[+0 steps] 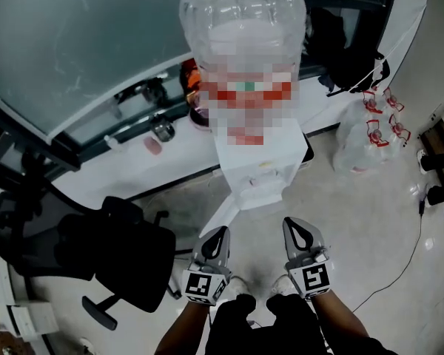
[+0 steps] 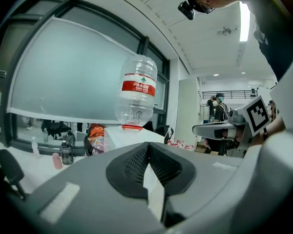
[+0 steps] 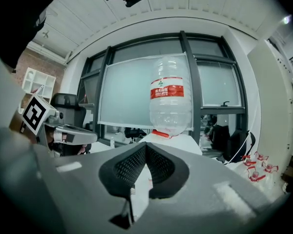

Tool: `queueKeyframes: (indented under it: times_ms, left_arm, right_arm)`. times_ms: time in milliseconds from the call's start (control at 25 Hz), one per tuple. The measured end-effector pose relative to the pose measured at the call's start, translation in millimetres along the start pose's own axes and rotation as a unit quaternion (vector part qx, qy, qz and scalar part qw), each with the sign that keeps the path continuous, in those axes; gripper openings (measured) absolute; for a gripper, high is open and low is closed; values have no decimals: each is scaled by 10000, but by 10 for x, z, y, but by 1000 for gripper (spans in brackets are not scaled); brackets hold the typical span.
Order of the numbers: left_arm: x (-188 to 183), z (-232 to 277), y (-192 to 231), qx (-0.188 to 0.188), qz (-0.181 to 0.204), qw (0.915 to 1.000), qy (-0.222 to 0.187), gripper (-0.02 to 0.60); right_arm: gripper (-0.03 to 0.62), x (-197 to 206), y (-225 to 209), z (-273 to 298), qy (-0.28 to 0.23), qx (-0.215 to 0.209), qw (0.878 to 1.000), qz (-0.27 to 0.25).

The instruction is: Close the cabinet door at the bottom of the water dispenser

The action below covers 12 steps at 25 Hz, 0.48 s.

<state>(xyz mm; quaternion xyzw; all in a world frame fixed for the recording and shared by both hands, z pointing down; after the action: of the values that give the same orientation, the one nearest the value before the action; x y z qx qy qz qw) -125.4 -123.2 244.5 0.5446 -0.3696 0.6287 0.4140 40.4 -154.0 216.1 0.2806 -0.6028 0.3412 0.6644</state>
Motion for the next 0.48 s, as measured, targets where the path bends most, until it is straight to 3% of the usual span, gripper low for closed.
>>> queueKeyframes:
  times_ms: [480]
  left_arm:
    - [1504, 303, 163, -350, -115, 9979, -535, 18]
  right_arm:
    - [3, 1638, 5, 434, -402, -170, 9990, 112]
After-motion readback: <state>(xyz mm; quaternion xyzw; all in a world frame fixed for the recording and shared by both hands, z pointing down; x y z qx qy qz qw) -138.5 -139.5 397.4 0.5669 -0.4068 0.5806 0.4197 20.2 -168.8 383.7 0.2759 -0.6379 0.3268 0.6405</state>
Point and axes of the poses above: the fingertips, and each gripper's own axes: z forward along the fingers, y to its left, x out of its underside, the point moved 2 cm from there along -z, backward along the fingers, and after that the axes turned 7 degrees about z, right-handed, at the moved point
